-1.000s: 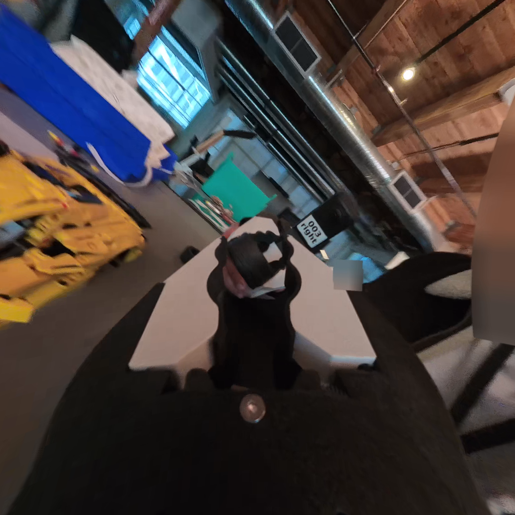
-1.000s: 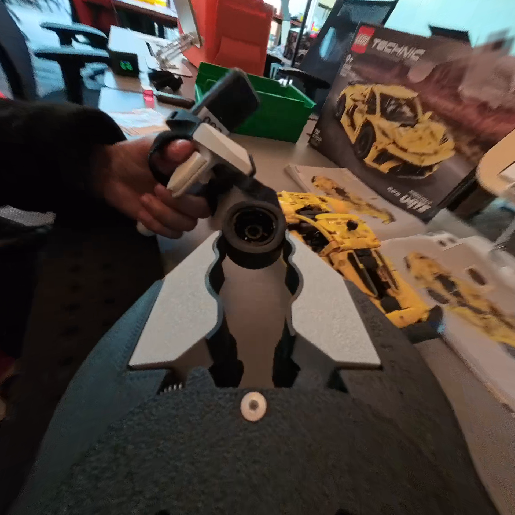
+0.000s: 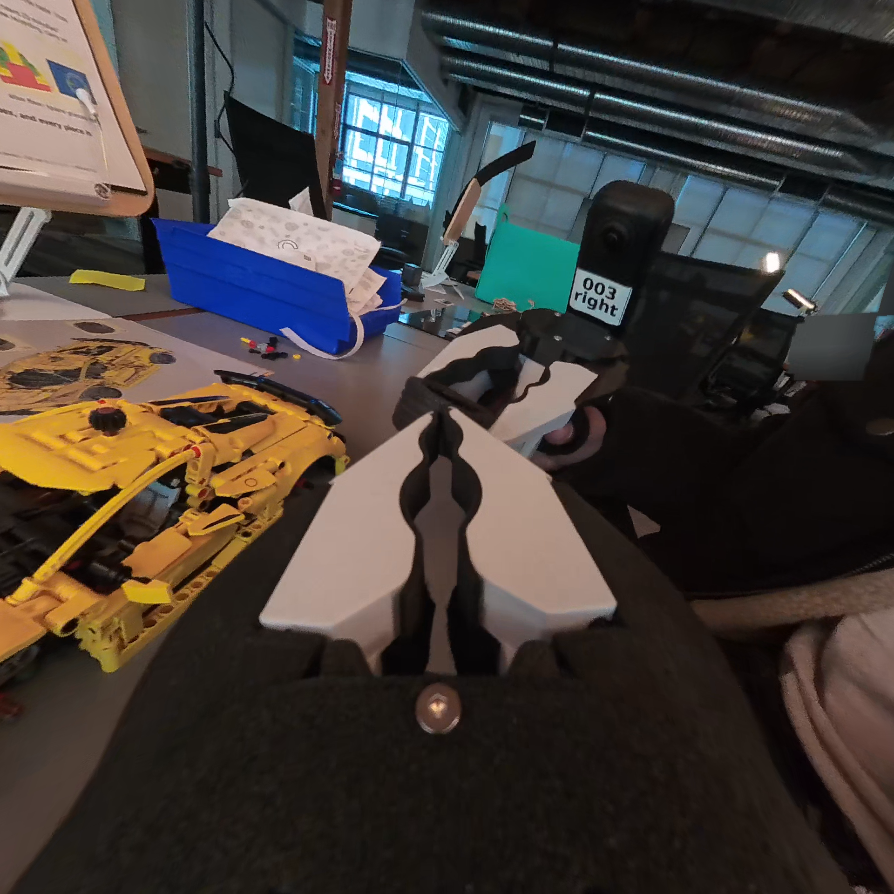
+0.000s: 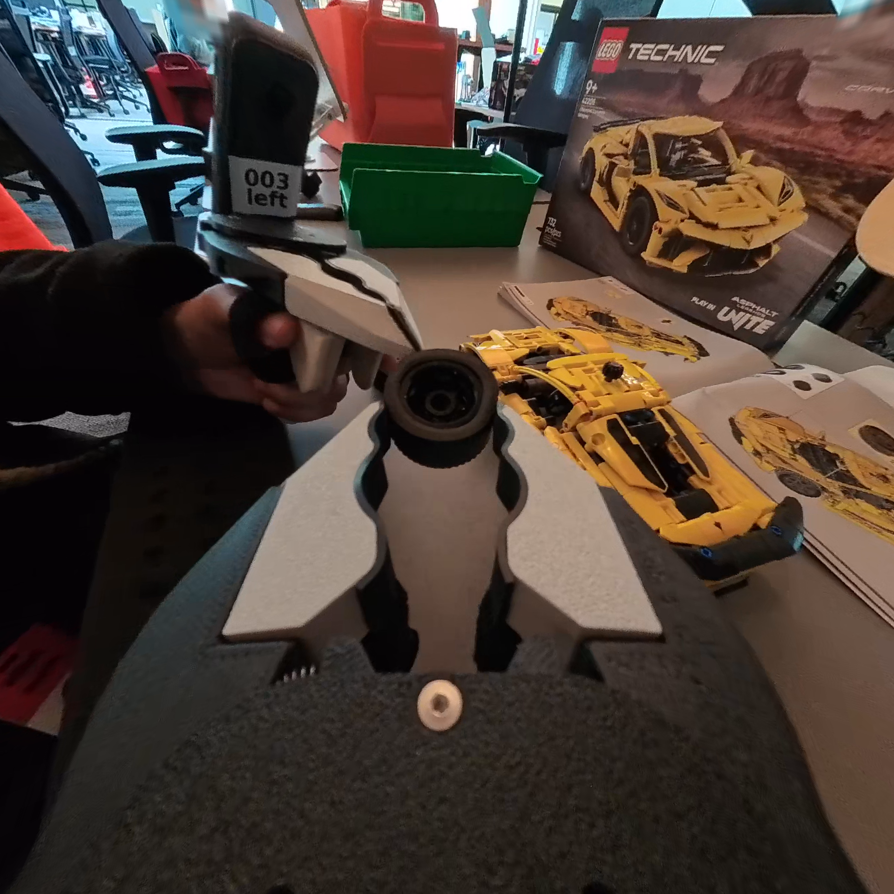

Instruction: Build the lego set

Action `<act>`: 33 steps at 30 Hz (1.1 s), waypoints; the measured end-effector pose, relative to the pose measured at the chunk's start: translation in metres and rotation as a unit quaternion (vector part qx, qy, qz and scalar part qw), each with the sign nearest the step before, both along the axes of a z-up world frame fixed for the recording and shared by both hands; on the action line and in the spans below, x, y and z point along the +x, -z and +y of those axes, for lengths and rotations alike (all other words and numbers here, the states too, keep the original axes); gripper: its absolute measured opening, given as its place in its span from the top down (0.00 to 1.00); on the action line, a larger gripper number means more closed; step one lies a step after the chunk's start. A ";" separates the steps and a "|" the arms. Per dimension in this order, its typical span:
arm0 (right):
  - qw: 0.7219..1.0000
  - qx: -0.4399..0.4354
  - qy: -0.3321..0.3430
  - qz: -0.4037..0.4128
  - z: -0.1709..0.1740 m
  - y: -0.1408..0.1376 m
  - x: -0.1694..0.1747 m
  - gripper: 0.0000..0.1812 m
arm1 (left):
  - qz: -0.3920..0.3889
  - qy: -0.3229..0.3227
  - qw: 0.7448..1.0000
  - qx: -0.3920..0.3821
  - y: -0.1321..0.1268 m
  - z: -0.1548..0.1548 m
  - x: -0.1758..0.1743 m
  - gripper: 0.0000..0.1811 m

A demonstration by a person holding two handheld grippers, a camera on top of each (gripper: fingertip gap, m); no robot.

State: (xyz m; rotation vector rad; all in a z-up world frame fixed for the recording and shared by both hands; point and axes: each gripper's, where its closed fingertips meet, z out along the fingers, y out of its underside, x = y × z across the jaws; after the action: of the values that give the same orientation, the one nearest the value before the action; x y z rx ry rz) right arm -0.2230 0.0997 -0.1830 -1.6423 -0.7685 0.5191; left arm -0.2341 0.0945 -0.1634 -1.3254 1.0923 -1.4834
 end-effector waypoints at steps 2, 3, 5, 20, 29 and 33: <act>1.000 -0.004 0.000 -0.003 0.000 0.001 -0.001 0.77 | 0.004 0.001 1.000 0.001 0.002 -0.001 0.001 1.00; 1.000 -0.002 -0.001 -0.001 -0.001 0.000 -0.002 0.77 | 0.002 0.003 1.000 0.001 0.001 -0.002 0.001 1.00; 1.000 -0.013 0.005 -0.008 0.000 0.004 -0.002 0.77 | 0.014 -0.008 1.000 0.017 0.004 -0.002 0.003 1.00; 0.974 -0.164 -0.032 -0.153 -0.006 0.084 -0.004 0.76 | 0.052 -0.090 0.992 -0.074 0.020 0.045 -0.023 0.95; 0.964 -0.179 -0.032 -0.194 -0.010 0.099 0.004 0.64 | 0.093 -0.109 0.989 -0.033 0.031 0.049 -0.037 0.95; 0.971 -0.161 -0.038 -0.174 -0.008 0.090 -0.008 0.69 | 0.089 -0.092 0.990 -0.053 0.032 0.047 -0.036 0.95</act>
State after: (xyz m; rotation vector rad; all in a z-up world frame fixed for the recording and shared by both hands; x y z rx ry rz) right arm -0.2314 0.0916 -0.2727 -2.0451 -1.0506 0.4304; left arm -0.2699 0.1417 -0.1954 -1.6147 0.9820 -1.3214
